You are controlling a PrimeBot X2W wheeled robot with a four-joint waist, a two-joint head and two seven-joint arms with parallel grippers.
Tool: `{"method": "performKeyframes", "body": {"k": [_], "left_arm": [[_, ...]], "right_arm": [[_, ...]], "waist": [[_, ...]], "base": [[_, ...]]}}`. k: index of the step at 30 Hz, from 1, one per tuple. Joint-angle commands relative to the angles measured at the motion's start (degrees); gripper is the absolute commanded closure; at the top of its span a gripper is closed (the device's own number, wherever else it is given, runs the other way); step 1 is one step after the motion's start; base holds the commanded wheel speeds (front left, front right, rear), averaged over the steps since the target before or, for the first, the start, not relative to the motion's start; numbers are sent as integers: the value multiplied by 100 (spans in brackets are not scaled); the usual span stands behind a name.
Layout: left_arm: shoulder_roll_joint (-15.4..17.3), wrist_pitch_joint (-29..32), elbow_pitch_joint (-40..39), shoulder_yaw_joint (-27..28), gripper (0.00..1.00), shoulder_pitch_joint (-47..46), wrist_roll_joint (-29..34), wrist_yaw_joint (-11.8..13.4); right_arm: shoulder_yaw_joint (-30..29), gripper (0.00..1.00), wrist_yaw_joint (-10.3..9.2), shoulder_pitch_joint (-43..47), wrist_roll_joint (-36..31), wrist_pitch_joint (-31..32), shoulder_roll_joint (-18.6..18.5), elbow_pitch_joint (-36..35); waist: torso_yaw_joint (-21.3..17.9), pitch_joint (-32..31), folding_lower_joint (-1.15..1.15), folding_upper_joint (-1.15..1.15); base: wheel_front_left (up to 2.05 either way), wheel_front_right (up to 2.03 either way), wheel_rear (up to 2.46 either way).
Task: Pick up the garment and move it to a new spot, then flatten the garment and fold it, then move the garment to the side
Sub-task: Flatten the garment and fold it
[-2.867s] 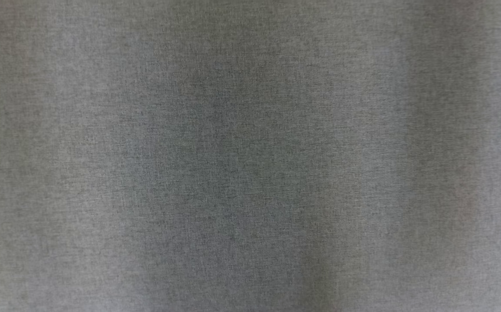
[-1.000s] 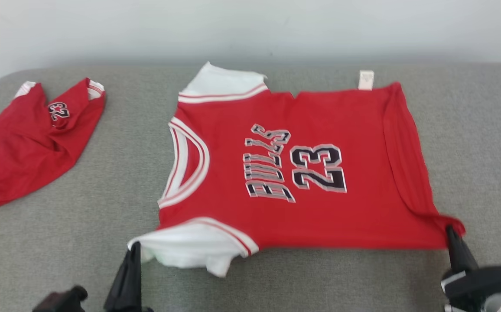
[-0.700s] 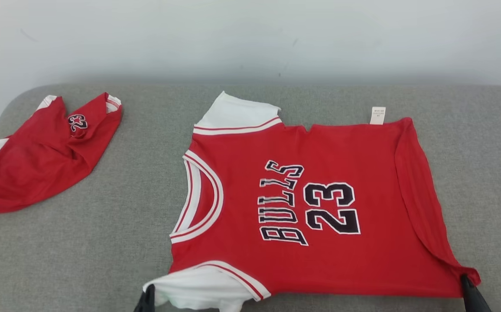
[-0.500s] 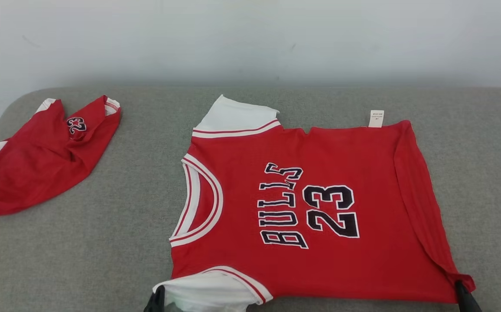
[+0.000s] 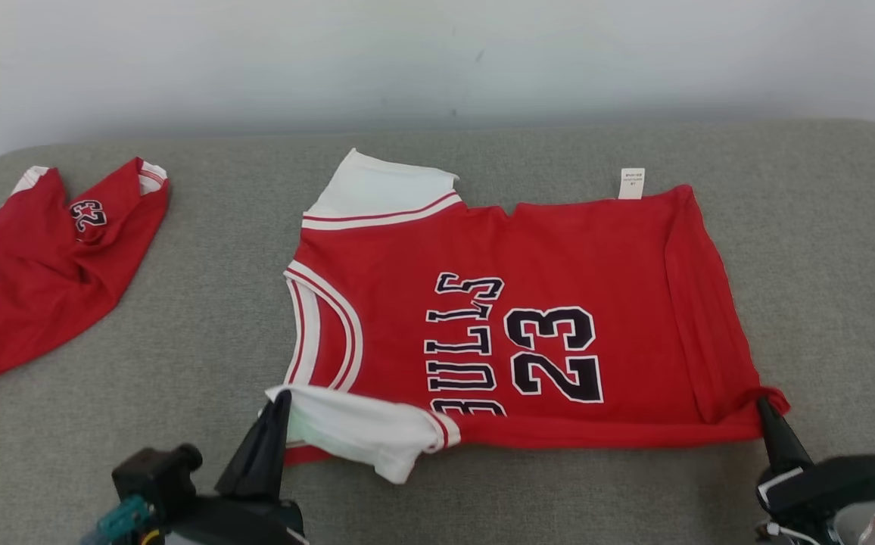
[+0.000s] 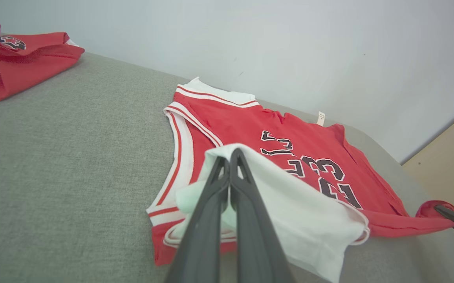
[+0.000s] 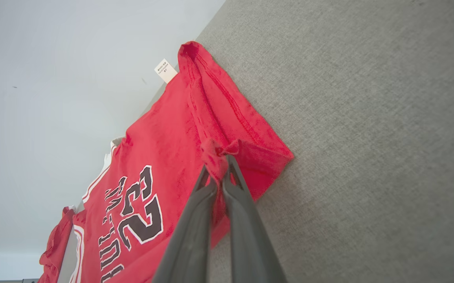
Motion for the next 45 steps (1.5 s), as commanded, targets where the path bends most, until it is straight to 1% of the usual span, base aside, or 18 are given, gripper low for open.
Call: {"method": "performKeyframes", "body": {"k": [1, 6, 7, 11, 12, 16, 17, 18, 19, 23, 25, 31, 36, 42, 45], "left_arm": [[28, 40, 81, 3, 100, -210, 86, -42], [25, 133, 468, -40, 100, -808, 112, -180], [25, 133, 468, -40, 100, -808, 112, -180], [-23, 120, 999, -47, 100, -1349, 120, -304], [-23, 120, 999, -47, 100, -1349, 120, -304], [-88, 98, 1427, -136, 100, -1646, 174, -354], [-85, 74, 1525, -155, 98, -1717, 218, -368], [-104, 20, 1614, -150, 9, -1783, 240, -368], [-135, -19, 1698, -150, 0, -1815, 250, -363], [-222, -229, 1951, -114, 0, -1857, 306, -396], [-270, -310, 2031, -59, 0, -1772, 310, -388], [-368, -396, 2013, 130, 0, -1239, 347, -365], [-357, -407, 1959, 146, 0, -784, 492, -361], [-294, -406, 2033, 113, 0, -513, 661, -345], [-318, -407, 2138, 104, 0, -531, 694, -332]], "right_arm": [[50, 100, -10, -172, -98, 44, -7, 49], [66, 100, -10, -765, -258, 89, -5, 390], [66, 100, -10, -765, -258, 89, -5, 390], [1, 100, -10, -1353, -491, 92, -5, 743], [1, 100, -10, -1353, -491, 92, -5, 743], [-18, 100, -10, -1705, -768, 57, -4, 1019], [30, 46, -10, -1783, -811, 18, -6, 1028], [111, 0, -10, -1838, -880, 4, -2, 1021], [135, 0, -10, -1835, -1033, -81, -6, 1004], [275, 0, -10, -1670, -1387, -386, -80, 897], [426, 0, -10, -1534, -1555, -523, -205, 818], [592, 0, -11, -946, -1659, -789, -417, 656], [612, 0, -11, -540, -1782, -911, -618, 541], [667, 0, -11, -547, -2058, -1022, -792, 650], [703, 0, -11, -662, -2142, -1057, -770, 808]], "waist": [[-92, 114, -1, 0], [-149, 260, -1, 0], [-149, 260, -1, 0], [-153, 369, -1, 0], [-153, 369, -1, 0], [-148, 416, -1, 0], [-142, 422, -1, 0], [-134, 424, -1, 0], [-126, 421, -1, 0], [-83, 371, -1, 0], [-56, 321, -1, 0], [5, 108, -1, 0], [49, 48, -1, 0], [41, 113, -1, 0], [47, 182, -1, 0]], "base": [[0, 0, 0], [0, 0, 0], [0, 0, 0], [0, 0, 0], [0, 0, 0], [0, 0, 0], [0, 0, 0], [0, 0, 0], [0, 0, 0], [0, 0, 0], [0, 0, 0], [0, 0, 0], [0, 0, 0], [0, 0, 0], [0, 0, 0]]}}
